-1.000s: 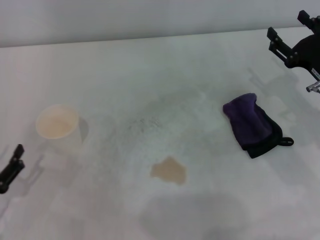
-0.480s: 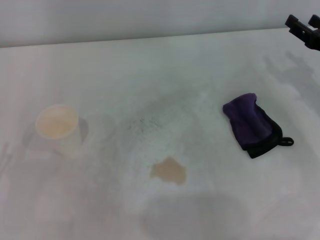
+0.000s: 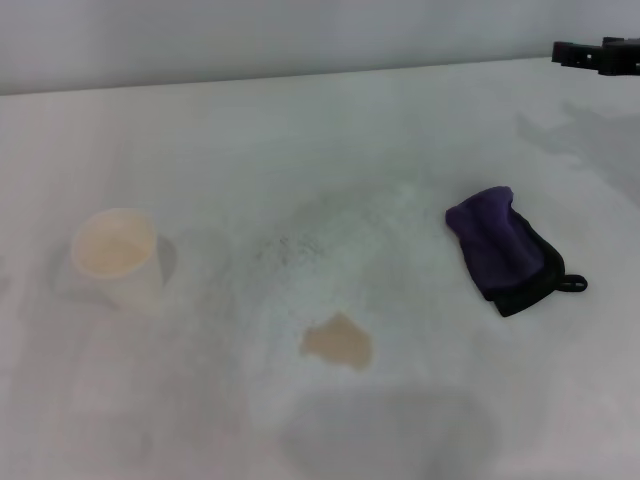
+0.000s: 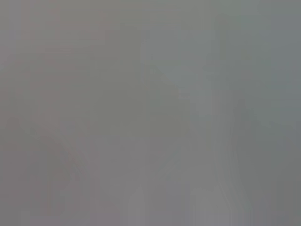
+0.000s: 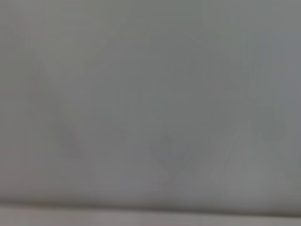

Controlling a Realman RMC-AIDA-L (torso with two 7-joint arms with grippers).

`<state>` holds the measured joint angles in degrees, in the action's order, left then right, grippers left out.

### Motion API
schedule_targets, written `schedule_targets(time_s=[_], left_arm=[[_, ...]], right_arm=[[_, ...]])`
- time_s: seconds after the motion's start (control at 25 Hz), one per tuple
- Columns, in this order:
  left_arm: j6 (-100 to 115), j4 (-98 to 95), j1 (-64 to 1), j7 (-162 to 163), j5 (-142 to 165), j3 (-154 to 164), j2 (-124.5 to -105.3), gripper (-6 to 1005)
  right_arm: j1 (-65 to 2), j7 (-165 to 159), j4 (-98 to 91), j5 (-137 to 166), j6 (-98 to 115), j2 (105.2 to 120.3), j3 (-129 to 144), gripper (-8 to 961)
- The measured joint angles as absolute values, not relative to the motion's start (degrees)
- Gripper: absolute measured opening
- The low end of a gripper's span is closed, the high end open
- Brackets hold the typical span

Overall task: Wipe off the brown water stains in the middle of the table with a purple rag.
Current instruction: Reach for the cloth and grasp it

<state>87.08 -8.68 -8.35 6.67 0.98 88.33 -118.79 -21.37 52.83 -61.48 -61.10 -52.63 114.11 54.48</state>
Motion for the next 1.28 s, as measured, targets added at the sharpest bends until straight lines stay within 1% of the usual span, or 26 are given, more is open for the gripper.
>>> schedule_targets(time_s=[0.12, 0.28, 0.36, 0.64, 0.96, 1.28], left_arm=[[85.62, -8.53, -9.51, 6.66, -1.36, 88.32, -118.71, 882], [84.48, -8.39, -10.48, 6.23, -2.62, 88.32, -118.72, 882], [84.49, -8.37, -10.65, 5.61, -2.72, 88.33, -118.7, 882], [84.59, -8.81, -11.15, 4.57, -2.73, 88.32, -118.53, 881], [82.23, -7.3, -11.53, 4.57, -2.73, 86.06, -118.54, 880], [80.98, -7.05, -11.39, 1.46, -2.48, 86.05, -118.53, 879]], right_arm=[[-23.97, 41.41, -69.93, -45.49, -58.97, 115.16, 56.38, 812], [-28.79, 29.11, -75.01, -32.6, -68.23, 114.92, 63.45, 812], [-31.56, 25.67, -75.86, -27.92, -72.46, 115.11, 66.46, 812], [-37.5, 15.21, -76.05, -22.39, -83.45, 115.24, 71.76, 812], [-40.45, 6.03, -72.99, -19.83, -90.52, 115.31, 76.07, 811], [-41.03, 5.25, -64.03, -19.47, -87.77, 115.35, 77.61, 805]])
